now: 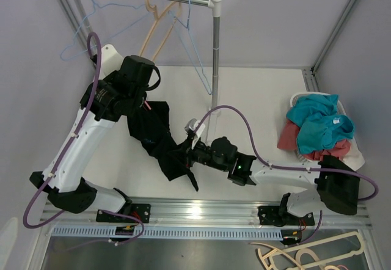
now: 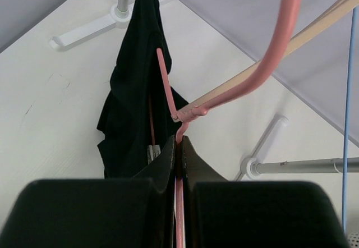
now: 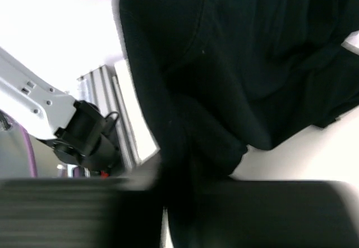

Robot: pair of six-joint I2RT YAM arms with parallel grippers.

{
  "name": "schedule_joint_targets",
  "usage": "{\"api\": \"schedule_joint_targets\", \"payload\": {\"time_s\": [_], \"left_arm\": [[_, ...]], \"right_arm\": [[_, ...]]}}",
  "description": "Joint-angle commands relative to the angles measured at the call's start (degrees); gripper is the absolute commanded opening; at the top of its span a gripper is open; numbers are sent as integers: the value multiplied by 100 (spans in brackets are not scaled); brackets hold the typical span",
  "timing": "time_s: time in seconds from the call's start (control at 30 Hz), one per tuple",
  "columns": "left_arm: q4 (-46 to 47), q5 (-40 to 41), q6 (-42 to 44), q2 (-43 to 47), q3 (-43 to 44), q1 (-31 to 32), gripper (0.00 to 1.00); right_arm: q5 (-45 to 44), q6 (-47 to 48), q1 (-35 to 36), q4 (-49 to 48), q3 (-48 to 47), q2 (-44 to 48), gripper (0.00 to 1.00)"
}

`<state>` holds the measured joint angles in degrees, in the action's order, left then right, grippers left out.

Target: Remove the t-shirt from the hanger

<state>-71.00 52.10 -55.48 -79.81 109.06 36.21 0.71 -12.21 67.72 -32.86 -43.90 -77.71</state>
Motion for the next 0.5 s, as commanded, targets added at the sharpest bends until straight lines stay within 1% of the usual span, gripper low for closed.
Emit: {"api": "schedule_joint_targets", "payload": {"time_s": [0.0,0.1,0.2,0.37,0.47], "left_arm": [[533,90,80,194,-77,44,1],[858,64,344,255,-244,36,1],[1018,178,468,177,-358,-26,1],[1167,2,495,-139,-394,-403,1],[1351,-6,696,-262,-376,-605,1]], "right_arm": [[17,-71,30,-407,-478,-366,0],[-44,-45,100,-318,-331,-184,0],[-413,-19,267,-81,-190,193,0],[-976,96,689,306,136,757,0],[-1212,26,856,473,373,1064,0]]}}
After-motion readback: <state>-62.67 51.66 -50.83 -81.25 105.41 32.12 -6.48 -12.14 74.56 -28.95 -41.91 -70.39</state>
